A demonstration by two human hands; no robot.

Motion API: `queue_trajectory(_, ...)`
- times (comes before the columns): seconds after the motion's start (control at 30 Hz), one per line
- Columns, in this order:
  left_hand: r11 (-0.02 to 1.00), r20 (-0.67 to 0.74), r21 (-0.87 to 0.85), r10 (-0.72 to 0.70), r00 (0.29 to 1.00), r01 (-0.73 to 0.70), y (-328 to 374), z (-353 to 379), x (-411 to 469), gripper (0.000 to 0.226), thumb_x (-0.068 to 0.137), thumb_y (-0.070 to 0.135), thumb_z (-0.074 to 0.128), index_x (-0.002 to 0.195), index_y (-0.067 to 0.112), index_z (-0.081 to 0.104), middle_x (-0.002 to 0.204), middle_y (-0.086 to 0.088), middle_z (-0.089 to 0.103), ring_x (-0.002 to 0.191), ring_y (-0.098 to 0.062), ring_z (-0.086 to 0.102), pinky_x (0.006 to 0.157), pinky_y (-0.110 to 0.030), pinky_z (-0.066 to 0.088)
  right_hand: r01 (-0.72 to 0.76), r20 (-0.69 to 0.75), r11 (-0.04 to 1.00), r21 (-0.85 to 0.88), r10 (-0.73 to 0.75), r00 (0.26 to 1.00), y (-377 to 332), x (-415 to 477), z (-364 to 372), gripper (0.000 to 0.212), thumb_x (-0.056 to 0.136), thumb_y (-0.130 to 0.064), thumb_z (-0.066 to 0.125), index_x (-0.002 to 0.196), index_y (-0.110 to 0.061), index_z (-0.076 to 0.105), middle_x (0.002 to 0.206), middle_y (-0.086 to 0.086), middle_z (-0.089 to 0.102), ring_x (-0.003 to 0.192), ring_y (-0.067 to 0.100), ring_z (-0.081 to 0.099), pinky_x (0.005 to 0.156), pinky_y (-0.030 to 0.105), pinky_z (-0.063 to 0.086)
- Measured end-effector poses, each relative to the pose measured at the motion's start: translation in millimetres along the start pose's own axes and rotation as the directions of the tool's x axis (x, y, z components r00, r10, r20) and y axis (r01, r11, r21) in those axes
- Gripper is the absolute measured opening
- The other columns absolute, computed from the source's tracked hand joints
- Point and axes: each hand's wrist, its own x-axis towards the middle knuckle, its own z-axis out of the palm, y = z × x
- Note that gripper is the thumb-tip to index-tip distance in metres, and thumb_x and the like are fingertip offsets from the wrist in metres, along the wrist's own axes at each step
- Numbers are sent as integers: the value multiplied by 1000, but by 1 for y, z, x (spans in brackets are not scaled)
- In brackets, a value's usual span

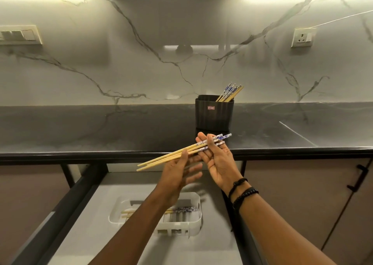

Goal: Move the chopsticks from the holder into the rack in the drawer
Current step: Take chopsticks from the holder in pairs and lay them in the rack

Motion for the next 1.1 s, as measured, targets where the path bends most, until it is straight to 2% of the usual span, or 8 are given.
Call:
queue_trajectory(0.07, 960, -33, -277, 37, 999, -45, 4, -1, 0, 39, 94, 35, 53, 120, 8, 63, 115, -14, 70, 105, -25, 68, 80, -35, 59, -54, 58, 998, -39, 56, 997, 3, -2, 3, 30, 88, -20, 60, 115, -10, 56, 119, 12, 70, 109, 24, 68, 82, 32, 60)
queue_trajectory(0.13, 912, -106, -401, 50, 993, -89, 7, -4, 0, 35, 95, 29, 53, 122, 7, 62, 115, -16, 70, 105, -26, 68, 77, -35, 60, -81, 101, 992, -94, 91, 991, 5, -3, 6, 35, 84, -22, 63, 116, -8, 56, 120, 13, 70, 110, 27, 68, 81, 30, 60)
queue_trajectory(0.27, 873, -194, -469, 47, 980, -135, 9, -7, 1, 32, 96, 22, 55, 121, 3, 61, 113, -19, 70, 103, -27, 69, 74, -32, 61, -97, 169, 986, -133, 119, 978, 4, -5, 9, 41, 92, -31, 54, 124, -4, 55, 124, 15, 67, 116, 27, 65, 86, 29, 58)
queue_trajectory(0.4, 833, -236, -525, 56, 970, -176, 13, -11, 3, 25, 95, 18, 56, 113, 2, 64, 108, -18, 72, 96, -25, 72, 65, -26, 60, -175, 209, 981, -87, 190, 959, -3, -5, 9, 71, 97, -61, 26, 131, -4, 52, 132, 16, 62, 122, 27, 60, 97, 31, 53)
queue_trajectory(0.47, 825, -234, -537, 56, 971, -177, 15, -14, 3, 24, 94, 17, 57, 111, 2, 64, 108, -19, 71, 97, -26, 72, 65, -26, 60, -183, 219, 982, -50, 189, 957, -6, -4, 7, 76, 96, -63, 21, 132, -4, 52, 133, 16, 61, 124, 27, 59, 98, 32, 53)
queue_trajectory(0.6, 814, -229, -556, 48, 972, -171, 20, -22, 2, 23, 92, 16, 60, 108, 1, 65, 107, -21, 71, 96, -27, 72, 65, -27, 60, -151, 221, 988, -35, 155, 963, -6, -4, 4, 56, 99, -48, 33, 133, -8, 53, 136, 14, 60, 126, 27, 57, 97, 32, 53)
queue_trajectory(0.83, 824, -224, -542, 50, 973, -167, 22, -24, 0, 21, 92, 15, 61, 108, 1, 64, 106, -22, 71, 92, -28, 73, 64, -29, 61, -128, 225, 990, -54, 137, 965, 2, -8, 8, 43, 90, -36, 57, 124, -9, 61, 131, 15, 62, 121, 29, 60, 87, 28, 57)
queue_trajectory(1.1, 805, -205, -576, 21, 979, -138, 22, -28, 1, 21, 92, 15, 60, 108, 1, 63, 107, -22, 71, 93, -29, 72, 63, -30, 61, -151, 200, 987, -51, 158, 967, 7, -10, 12, 31, 84, -30, 64, 106, -11, 75, 126, 17, 66, 116, 30, 64, 87, 30, 58)
